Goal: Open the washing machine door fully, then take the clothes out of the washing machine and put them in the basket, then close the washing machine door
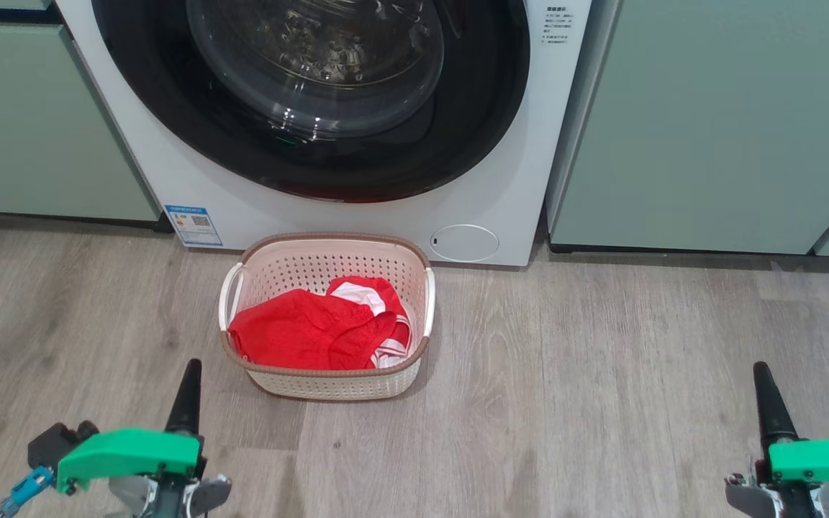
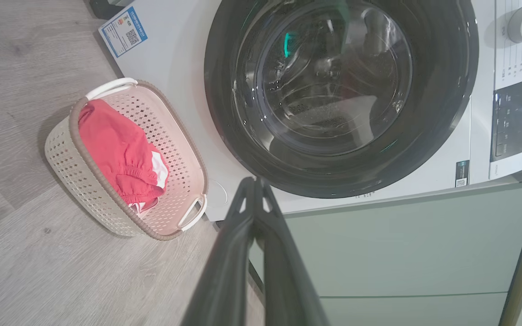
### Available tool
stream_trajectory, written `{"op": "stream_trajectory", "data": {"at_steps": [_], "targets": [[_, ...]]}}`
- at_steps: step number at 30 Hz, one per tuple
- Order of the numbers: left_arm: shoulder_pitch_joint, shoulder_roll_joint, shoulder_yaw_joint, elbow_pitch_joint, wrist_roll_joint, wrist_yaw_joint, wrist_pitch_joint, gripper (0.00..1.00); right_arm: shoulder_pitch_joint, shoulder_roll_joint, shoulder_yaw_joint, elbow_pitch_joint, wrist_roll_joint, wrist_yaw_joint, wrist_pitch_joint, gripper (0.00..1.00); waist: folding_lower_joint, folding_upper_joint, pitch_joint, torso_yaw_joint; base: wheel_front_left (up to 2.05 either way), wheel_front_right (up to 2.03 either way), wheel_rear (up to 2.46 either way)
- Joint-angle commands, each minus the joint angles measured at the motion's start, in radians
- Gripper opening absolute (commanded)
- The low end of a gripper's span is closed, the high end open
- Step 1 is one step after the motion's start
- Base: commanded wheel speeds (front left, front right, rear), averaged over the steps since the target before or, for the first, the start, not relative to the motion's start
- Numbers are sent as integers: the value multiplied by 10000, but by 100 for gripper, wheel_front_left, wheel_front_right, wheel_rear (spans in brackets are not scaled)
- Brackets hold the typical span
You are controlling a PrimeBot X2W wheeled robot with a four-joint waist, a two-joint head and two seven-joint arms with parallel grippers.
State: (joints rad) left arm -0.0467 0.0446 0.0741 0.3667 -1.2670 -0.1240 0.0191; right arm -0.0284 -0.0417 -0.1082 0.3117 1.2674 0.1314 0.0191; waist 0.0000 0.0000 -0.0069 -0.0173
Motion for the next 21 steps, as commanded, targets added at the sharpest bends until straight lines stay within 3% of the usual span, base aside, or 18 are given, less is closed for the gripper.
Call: {"op": "stream_trajectory", "data": {"at_steps": [1,21], "targets": [[-502,61,270,-411,-292,-52,114,0,-527,-76,108,-399,306,-5,108,0,0,0,5,9,0,0,0],[-576,58,357,-951,-2384,-62,670,0,-707,-82,-2,-580,2387,-7,667,0,0,0,69,119,0,0,0]]}}
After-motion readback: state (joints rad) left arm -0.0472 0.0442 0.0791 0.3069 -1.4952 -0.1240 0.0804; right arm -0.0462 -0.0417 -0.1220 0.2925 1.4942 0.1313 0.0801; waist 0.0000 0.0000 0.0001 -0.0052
